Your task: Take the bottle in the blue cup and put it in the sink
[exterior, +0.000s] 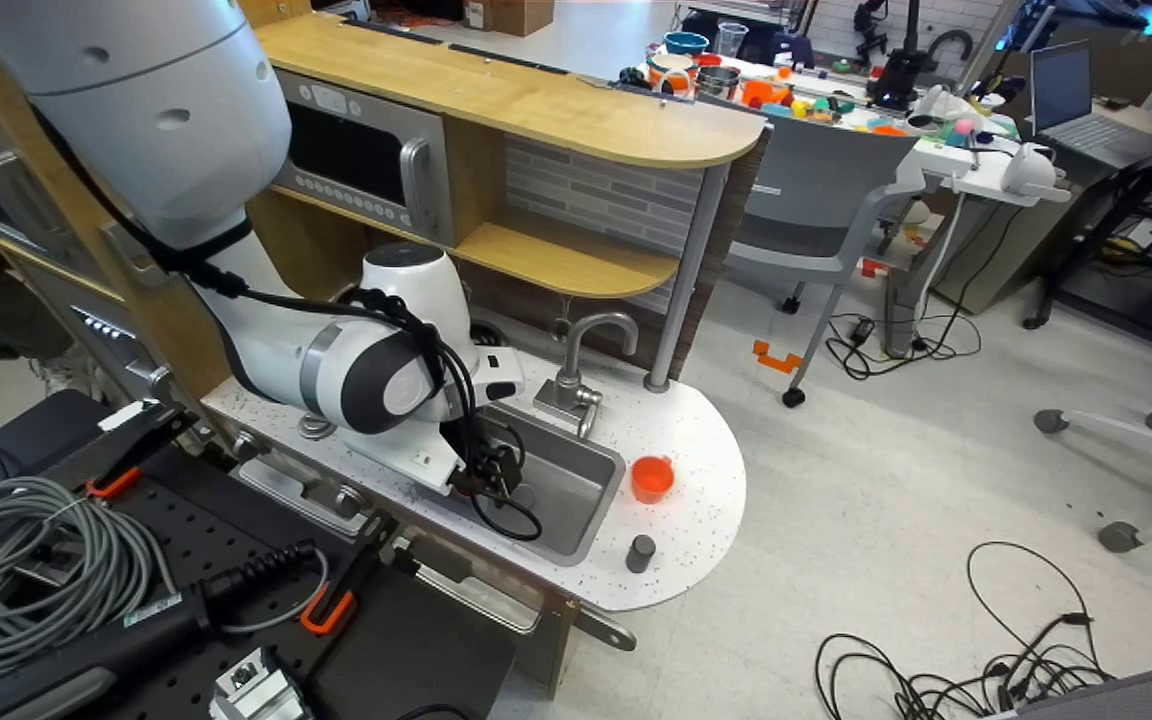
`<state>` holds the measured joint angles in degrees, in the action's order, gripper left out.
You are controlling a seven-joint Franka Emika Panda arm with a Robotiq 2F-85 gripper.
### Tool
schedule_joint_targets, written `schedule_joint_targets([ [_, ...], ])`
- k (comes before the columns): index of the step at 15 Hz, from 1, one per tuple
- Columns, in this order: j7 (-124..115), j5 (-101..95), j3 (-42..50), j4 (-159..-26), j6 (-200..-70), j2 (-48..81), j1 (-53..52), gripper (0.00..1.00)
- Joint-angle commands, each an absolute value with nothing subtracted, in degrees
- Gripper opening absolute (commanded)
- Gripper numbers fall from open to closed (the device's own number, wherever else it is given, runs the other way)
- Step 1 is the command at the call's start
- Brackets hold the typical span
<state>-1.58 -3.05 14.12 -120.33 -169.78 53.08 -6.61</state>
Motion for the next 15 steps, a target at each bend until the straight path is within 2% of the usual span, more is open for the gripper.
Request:
schedule_joint_targets([
  [1,-1.86,-4.76,14.85,-119.24,-169.81,54.06,-7.37,1.00],
  [12,-1.35,-5.04,14.28,-119.09,-169.77,53.22,-7.91,1.00],
  [13,-1.09,-5.02,13.93,-119.27,-169.77,52.82,-7.69,0.75],
  [14,-0.78,-4.99,13.55,-119.41,-169.63,52.43,-7.43,0.74],
  [15,-0.55,-4.98,13.27,-119.42,-169.48,52.24,-7.27,0.66],
])
